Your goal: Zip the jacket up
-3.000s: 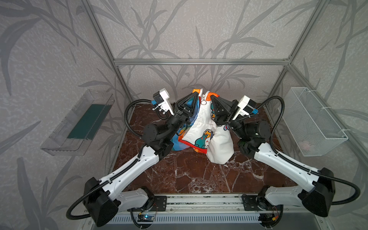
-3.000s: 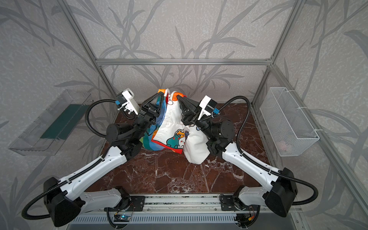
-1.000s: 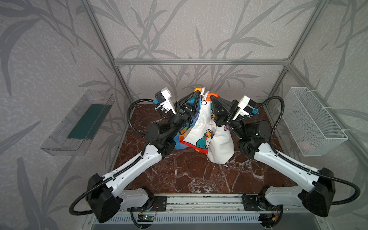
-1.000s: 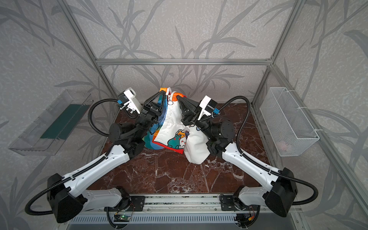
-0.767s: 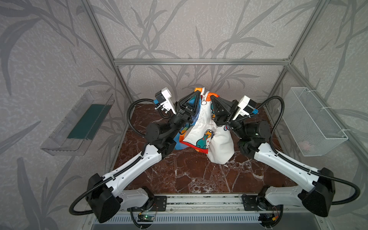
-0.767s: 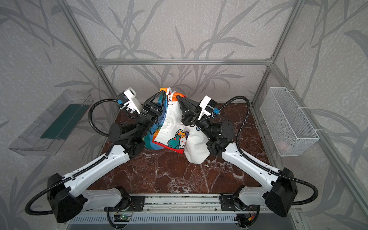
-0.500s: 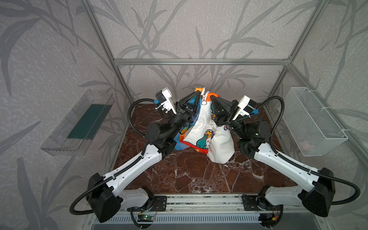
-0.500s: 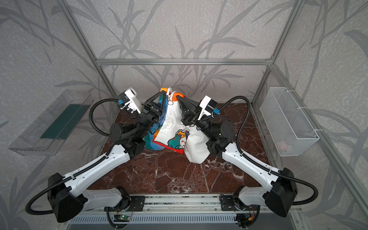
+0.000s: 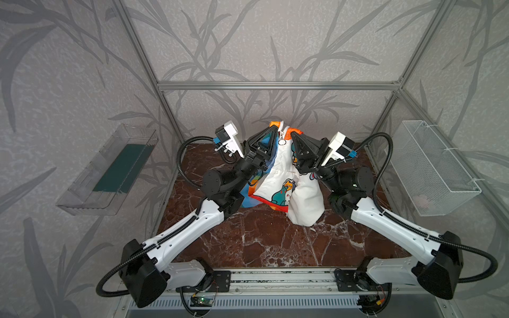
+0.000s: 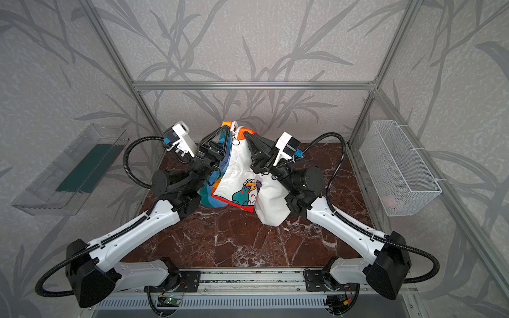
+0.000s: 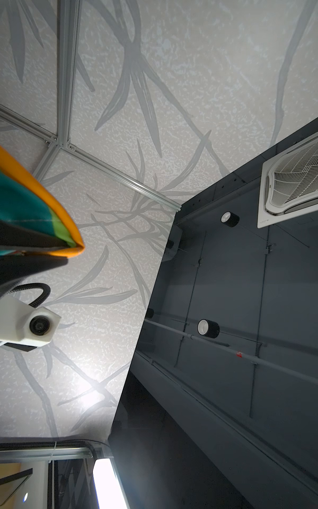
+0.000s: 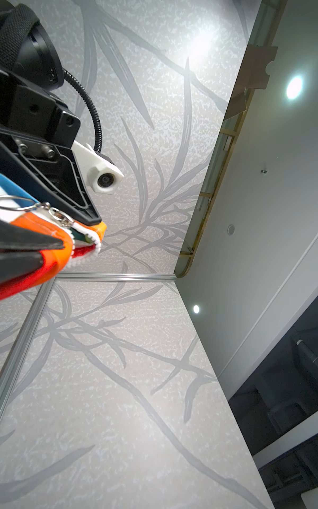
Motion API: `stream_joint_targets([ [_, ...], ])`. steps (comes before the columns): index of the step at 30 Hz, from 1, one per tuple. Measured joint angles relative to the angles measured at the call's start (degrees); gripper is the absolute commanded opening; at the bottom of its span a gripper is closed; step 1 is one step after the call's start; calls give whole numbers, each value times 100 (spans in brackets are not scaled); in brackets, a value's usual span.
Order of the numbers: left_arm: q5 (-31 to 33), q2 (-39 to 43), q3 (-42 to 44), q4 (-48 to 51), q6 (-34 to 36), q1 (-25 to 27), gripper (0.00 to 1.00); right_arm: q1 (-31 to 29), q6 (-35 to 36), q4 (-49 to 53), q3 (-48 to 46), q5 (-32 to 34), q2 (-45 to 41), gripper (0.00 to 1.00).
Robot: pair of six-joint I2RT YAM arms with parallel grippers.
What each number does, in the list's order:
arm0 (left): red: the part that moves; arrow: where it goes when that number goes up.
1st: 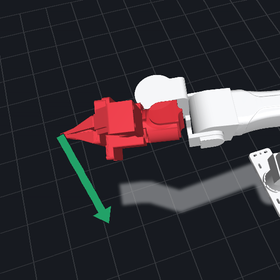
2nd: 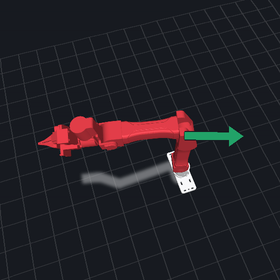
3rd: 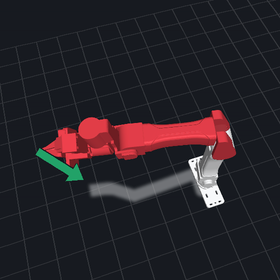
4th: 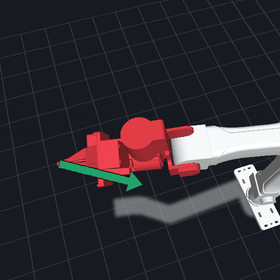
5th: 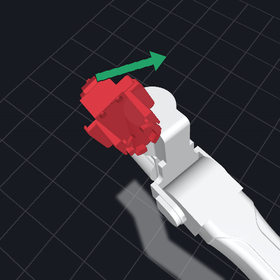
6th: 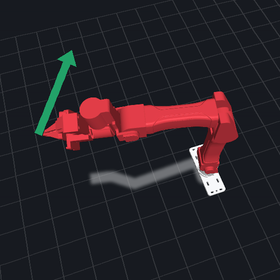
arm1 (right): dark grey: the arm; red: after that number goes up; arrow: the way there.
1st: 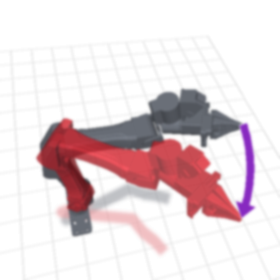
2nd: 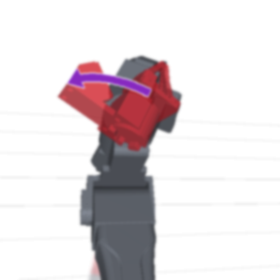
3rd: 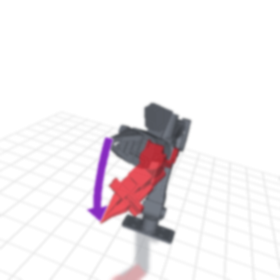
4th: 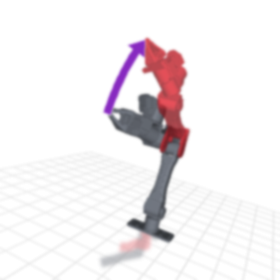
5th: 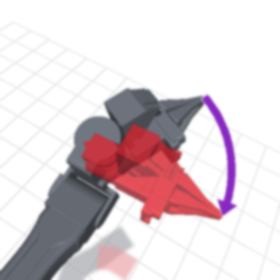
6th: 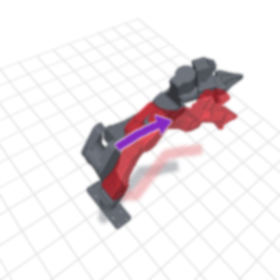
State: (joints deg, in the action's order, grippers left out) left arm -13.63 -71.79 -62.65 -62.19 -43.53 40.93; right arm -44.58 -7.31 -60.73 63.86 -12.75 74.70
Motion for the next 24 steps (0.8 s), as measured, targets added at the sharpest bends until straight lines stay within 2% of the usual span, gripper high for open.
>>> stream_joint_targets([
  [24,4,0,0,-2,0,28,0,-4,-20,-122,15,31,55,0],
])
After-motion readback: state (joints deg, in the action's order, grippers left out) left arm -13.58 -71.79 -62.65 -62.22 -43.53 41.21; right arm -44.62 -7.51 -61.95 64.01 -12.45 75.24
